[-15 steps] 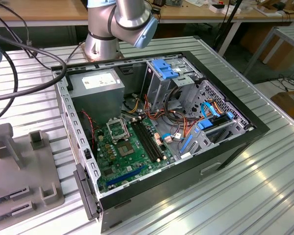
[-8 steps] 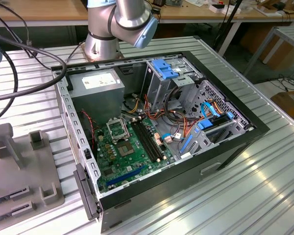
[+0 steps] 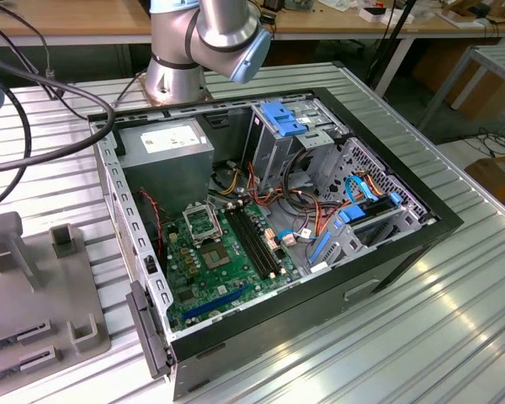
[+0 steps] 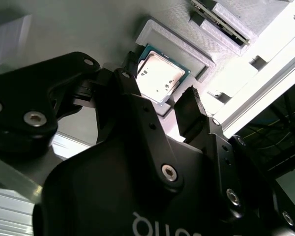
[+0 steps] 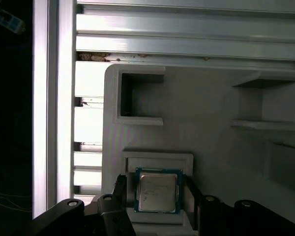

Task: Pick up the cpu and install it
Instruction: 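Pick up the cpu and move it towards the insertion slot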

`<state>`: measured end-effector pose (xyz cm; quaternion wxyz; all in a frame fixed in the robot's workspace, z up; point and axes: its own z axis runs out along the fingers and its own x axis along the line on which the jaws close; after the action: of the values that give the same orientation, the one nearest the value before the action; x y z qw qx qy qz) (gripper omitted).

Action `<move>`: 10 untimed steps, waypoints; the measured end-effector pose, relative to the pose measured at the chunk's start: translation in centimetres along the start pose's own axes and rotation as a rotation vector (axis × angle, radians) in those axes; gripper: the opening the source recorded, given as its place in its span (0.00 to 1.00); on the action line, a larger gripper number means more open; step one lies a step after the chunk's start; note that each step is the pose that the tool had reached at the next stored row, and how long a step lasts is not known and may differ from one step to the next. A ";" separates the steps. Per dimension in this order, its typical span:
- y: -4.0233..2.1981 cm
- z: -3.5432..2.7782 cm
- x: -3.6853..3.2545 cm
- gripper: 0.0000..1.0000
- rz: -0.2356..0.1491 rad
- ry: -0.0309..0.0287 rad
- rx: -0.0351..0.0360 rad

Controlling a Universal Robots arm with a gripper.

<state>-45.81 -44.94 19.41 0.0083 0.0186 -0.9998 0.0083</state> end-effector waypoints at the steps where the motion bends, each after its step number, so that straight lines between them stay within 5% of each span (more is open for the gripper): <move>1: 0.00 -0.01 0.00 0.57 0.000 0.0003 0.0008; 10: 0.01 0.25 0.00 0.57 0.000 0.0001 0.0013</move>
<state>-45.81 -44.94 19.16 0.0084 0.0186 -0.9998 0.0090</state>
